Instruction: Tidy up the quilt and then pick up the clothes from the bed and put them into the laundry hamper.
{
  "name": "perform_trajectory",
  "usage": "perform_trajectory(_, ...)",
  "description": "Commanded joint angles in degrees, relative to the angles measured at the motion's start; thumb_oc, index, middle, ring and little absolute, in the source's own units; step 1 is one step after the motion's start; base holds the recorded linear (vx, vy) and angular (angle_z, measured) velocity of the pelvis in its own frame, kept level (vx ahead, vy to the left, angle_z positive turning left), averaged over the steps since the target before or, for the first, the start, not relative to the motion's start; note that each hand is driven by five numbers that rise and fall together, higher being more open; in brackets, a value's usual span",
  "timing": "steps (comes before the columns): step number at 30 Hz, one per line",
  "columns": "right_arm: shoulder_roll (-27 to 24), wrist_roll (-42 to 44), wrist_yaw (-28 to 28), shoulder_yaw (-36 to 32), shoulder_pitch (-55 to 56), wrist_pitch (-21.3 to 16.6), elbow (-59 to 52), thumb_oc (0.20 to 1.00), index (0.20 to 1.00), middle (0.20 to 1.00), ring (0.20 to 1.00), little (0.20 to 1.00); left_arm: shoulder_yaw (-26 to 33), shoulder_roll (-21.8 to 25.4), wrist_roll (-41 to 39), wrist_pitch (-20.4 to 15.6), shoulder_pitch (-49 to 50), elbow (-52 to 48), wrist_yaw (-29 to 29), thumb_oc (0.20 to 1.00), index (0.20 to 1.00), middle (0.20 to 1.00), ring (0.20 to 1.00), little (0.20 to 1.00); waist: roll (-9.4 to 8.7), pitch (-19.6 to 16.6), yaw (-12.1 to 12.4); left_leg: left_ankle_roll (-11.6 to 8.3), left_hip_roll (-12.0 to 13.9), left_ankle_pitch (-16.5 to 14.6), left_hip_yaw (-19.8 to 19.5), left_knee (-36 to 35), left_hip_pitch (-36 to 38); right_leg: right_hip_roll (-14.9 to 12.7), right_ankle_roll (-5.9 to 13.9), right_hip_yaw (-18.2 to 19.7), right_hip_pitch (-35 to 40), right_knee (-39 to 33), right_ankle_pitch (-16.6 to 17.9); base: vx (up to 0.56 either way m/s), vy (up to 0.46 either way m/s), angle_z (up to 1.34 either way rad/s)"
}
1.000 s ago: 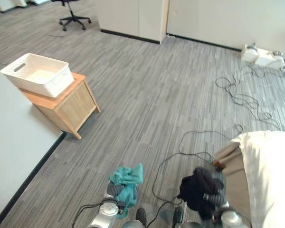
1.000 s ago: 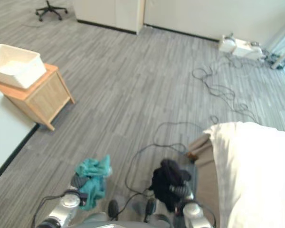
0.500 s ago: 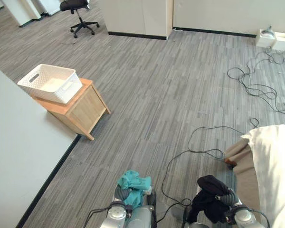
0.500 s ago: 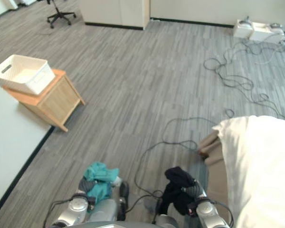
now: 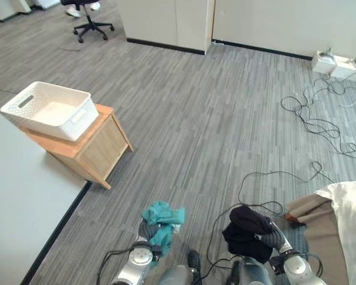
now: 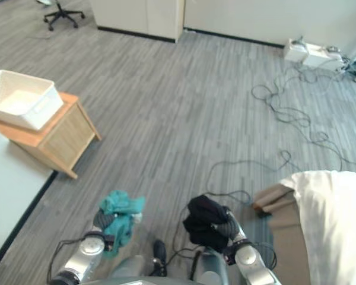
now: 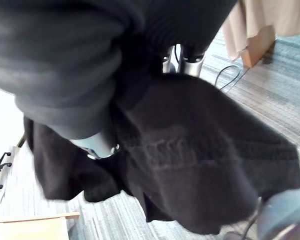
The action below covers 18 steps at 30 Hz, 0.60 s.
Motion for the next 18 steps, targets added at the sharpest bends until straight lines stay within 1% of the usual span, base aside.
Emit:
perform_trajectory(1, -1.91, -0.62, -1.6, -3.76, -3.31, -2.26, -0.74, 0.2, 0.2, 0.2, 0.2, 0.2, -0.15, -0.54, 3.1, -2.67, -1.22, -1.71, -0.18, 0.2, 0.2, 0.2, 0.2, 0.2, -1.37, 0.95, -0.07, -4.98, 0.86, -3.47, 0.18, -8.05, 15.04, -3.04, 2.27, -1.24, 4.81, -13.2, 9.78, 1.07, -0.298, 1.31)
perform_trajectory(2, -0.55, -2.01, -2.51, -4.09, -2.94, -0.72, 1.74, 0.2, 0.2, 0.2, 0.2, 0.2, 1.05, -1.0, 5.01, -2.66, -1.51, 0.41, 0.55, 0.2, 0.2, 0.2, 0.2, 0.2, -0.93, 0.12, -1.3, -7.34, 3.03, -7.94, -1.06, -8.05, 20.33, -9.17, 4.39, -1.16, -0.39, -29.38, 16.33, 0.84, -0.231, 0.65)
perform_trajectory(3, -0.57, -2.04, -2.54, -4.06, -2.92, -0.73, 1.78, 0.2, 0.2, 0.2, 0.2, 0.2, 1.05, -1.07, 5.06, -2.7, -1.48, 0.45, 0.57, 0.2, 0.2, 0.2, 0.2, 0.2, -0.61, 0.16, -1.23, -7.39, 3.35, -8.18, -0.93, -8.05, 20.55, -8.84, 4.43, -1.22, -0.2, -29.35, 16.21, 1.09, -0.297, 0.61)
perform_trajectory(4, -0.31, -2.25, -2.3, -4.42, -2.28, -0.43, 2.56, 0.2, 0.2, 0.2, 0.2, 0.2, 0.87, -1.03, 5.86, -2.98, -1.03, 1.34, 0.47, 0.2, 0.2, 0.2, 0.2, 0.2, -0.35, -0.06, -1.32, -8.05, 4.29, -9.05, -1.13, -8.05, 22.48, -10.21, 5.16, -1.39, -1.09, -29.1, 16.79, 0.61, -0.154, 0.79)
perform_trajectory(5, -0.19, -2.84, -2.19, -4.21, -1.7, -0.36, 2.74, 0.2, 0.2, 0.2, 0.2, 0.2, 1.29, -1.21, 5.5, -3.28, -0.51, 2.24, 0.37, 0.2, 0.2, 0.2, 0.2, 0.2, -0.36, -0.54, -1.39, -8.88, 4.95, -9.22, -1.82, -8.05, 25.5, -10.3, 5.34, -1.17, -0.67, -28.42, 17.79, 1.16, -0.335, 0.7)
perform_trajectory(6, -0.66, -4.34, -1.39, -3.7, -0.52, -0.38, 2.5, 0.2, 0.2, 0.2, 0.2, 0.2, 2.14, -1.69, 4.83, -3.49, 0.85, 4.06, 0.14, 0.2, 0.2, 0.2, 0.2, 0.2, 0.35, -1.35, -1.47, -10.33, 7.66, -5.29, -1.97, -4.85, 28.24, -9.05, 4.79, -1.45, 1.32, -25.81, 18.83, 0.9, -0.27, 0.53)
perform_trajectory(7, -0.66, -4.34, -1.39, -3.69, -0.53, -0.38, 2.5, 0.2, 0.2, 0.2, 0.2, 0.2, 2.15, -1.69, 4.83, -3.49, 0.84, 4.07, 0.14, 0.2, 0.2, 0.2, 0.2, 0.2, 0.24, -1.42, -1.57, -10.32, 7.56, -5.17, -2.09, -4.9, 28.13, -9.19, 4.79, -1.49, 1.26, -25.84, 18.87, 0.73, -0.276, 0.19)
perform_trajectory(8, -0.95, -4.68, -1.46, -3.36, -0.64, -0.68, 3.04, 0.2, 0.2, 0.2, 0.2, 0.2, 2.02, -2.23, 4.71, -3.28, 1.33, 4.62, 0.33, 0.2, 0.2, 0.2, 0.2, 0.2, 0.52, -1.18, -1.59, -10.96, 8.81, -1.33, -2.06, 3.45, 24.92, -8.11, 3.31, -0.57, 2.46, -24.71, 18.3, 0.36, -0.238, 0.29)
perform_trajectory(9, -1.33, -4.59, -1.71, -3.13, -1.13, -0.78, 3.78, 0.2, 0.2, 0.2, 0.2, 0.2, 2.24, -2.52, 4.17, -3.04, 1.15, 5.18, 0.42, 0.2, 0.2, 0.2, 0.2, 0.2, 0.68, -0.76, -1.31, -11.24, 10.66, 4.21, -2.08, 13.74, 20.63, -6.93, 1.46, -0.41, 4.14, -24.67, 17.41, 0.53, -0.402, 0.39)
perform_trajectory(10, -2.04, -4.53, -1.57, -3.08, -1.96, -0.73, 4.14, 0.2, 0.2, 0.2, 0.2, 0.2, 2.32, -2.45, 3.48, -2.76, 0.51, 5.49, 0.27, 0.2, 0.2, 0.2, 0.2, 0.2, 0.04, 0.22, -0.45, -10.61, 11.91, 8.63, -2.94, 25.09, 13.96, -5.81, -0.76, -0.94, 6.97, -24.97, 16.26, 0.71, -0.617, 0.38)
perform_trajectory(11, -3.42, -4.39, -1.99, -2.54, -3.39, -0.43, 3.75, 0.2, 0.2, 0.2, 0.2, 0.2, 2.28, -1.92, 2.76, -2.35, 0.01, 4.89, 0.32, 0.2, 0.2, 0.2, 0.2, 0.2, -1.97, 2.59, 2.25, -7.96, 11.69, 8.82, -2.79, 41.45, 4.21, -4.23, -4.17, -1.56, 12.74, -26.48, 13.65, 0.52, -0.476, 0.48)
perform_trajectory(12, -3.38, -4.39, -1.99, -2.54, -3.44, -0.43, 3.76, 0.2, 0.2, 0.2, 0.2, 0.2, 2.29, -1.88, 2.76, -2.34, -0.02, 4.89, 0.32, 0.2, 0.2, 0.2, 0.2, 0.2, -2.06, 2.48, 2.14, -7.9, 11.59, 8.85, -2.9, 41.6, 3.87, -4.34, -4.17, -1.66, 12.57, -26.49, 13.71, 0.55, -0.409, 0.48)
perform_trajectory(13, -3.55, -4.17, -2.19, -2.4, -4.56, -0.07, 4.47, 0.2, 0.2, 0.2, 0.2, 0.2, 2.23, -1.67, 2.48, -2.11, -0.21, 4.69, 0.54, 0.2, 0.2, 0.2, 0.2, 0.2, -2.78, 3.07, 3.7, -7.1, 11.88, 6.24, -2.11, 43.92, 0.58, -3.59, -4.78, -1.32, 15.21, -27.51, 12.23, 0.45, -0.148, -0.1)
perform_trajectory(14, -3.74, -4.18, -2.36, -2.23, -5.11, 0.16, 5.22, 0.2, 0.2, 0.2, 0.2, 0.2, 2.23, -1.69, 2.64, -2.04, -0.26, 4.77, 0.55, 0.2, 0.2, 0.2, 0.2, 0.2, -3.34, 3.11, 5.07, -7.02, 10.68, 3.77, -1.12, 41.88, -1.99, -3.36, -4.67, -1.5, 17.8, -28.78, 10.71, 0.7, -0.178, -0.57)
perform_trajectory(15, -3.68, -3.9, -2.13, -2.17, -5.23, 0.23, 5.9, 0.2, 0.2, 0.2, 0.2, 0.2, 2.17, -1.65, 2.9, -2.05, 0.11, 4.51, 0.58, 0.2, 0.2, 0.2, 0.2, 0.2, -3.87, 2.93, 6.13, -7.27, 9.85, 2.44, 0.82, 40.54, -5.27, -3.12, -4.43, -1.47, 20.22, -29.39, 9.17, 0.74, -0.063, -0.88)
perform_trajectory(16, -3.87, -3.73, -2.09, -2.26, -4.99, 0.08, 5.77, 0.2, 0.2, 0.2, 0.2, 0.2, 2.17, -1.63, 2.91, -2.12, 0.73, 3.95, 0.47, 0.2, 0.2, 0.2, 0.2, 0.2, -3.82, 2.25, 6.98, -7.14, 8.89, 1.83, 2.42, 36.09, -7.37, -2.8, -4.05, -1.3, 21.71, -29.39, 7.41, 1.03, 0.083, -0.56)
perform_trajectory(17, -3.6, -3.86, -2.48, -1.53, -4.85, 0.02, 6.87, 0.2, 0.2, 0.2, 0.2, 0.2, 2.37, -1.75, 3.2, -2.2, 2.11, 3.16, 0.64, 0.2, 0.2, 0.2, 0.2, 0.2, -3.54, 0.84, 8.68, -5.58, 6.48, 1.66, 6.65, 20.72, -8.31, -1.72, -2.89, -1.16, 24.52, -29.39, 4.94, 0.79, 0.115, -0.31)
perform_trajectory(18, -3.58, -3.86, -2.49, -1.5, -4.83, 0.0, 6.91, 0.2, 0.2, 0.2, 0.2, 0.2, 2.36, -1.73, 3.2, -2.19, 2.16, 3.13, 0.64, 0.2, 0.2, 0.2, 0.2, 0.2, -3.75, 0.96, 8.77, -5.52, 6.2, 1.85, 6.88, 20.16, -7.83, -1.99, -2.8, -1.08, 24.68, -29.39, 4.9, 0.84, 0.168, -0.13)
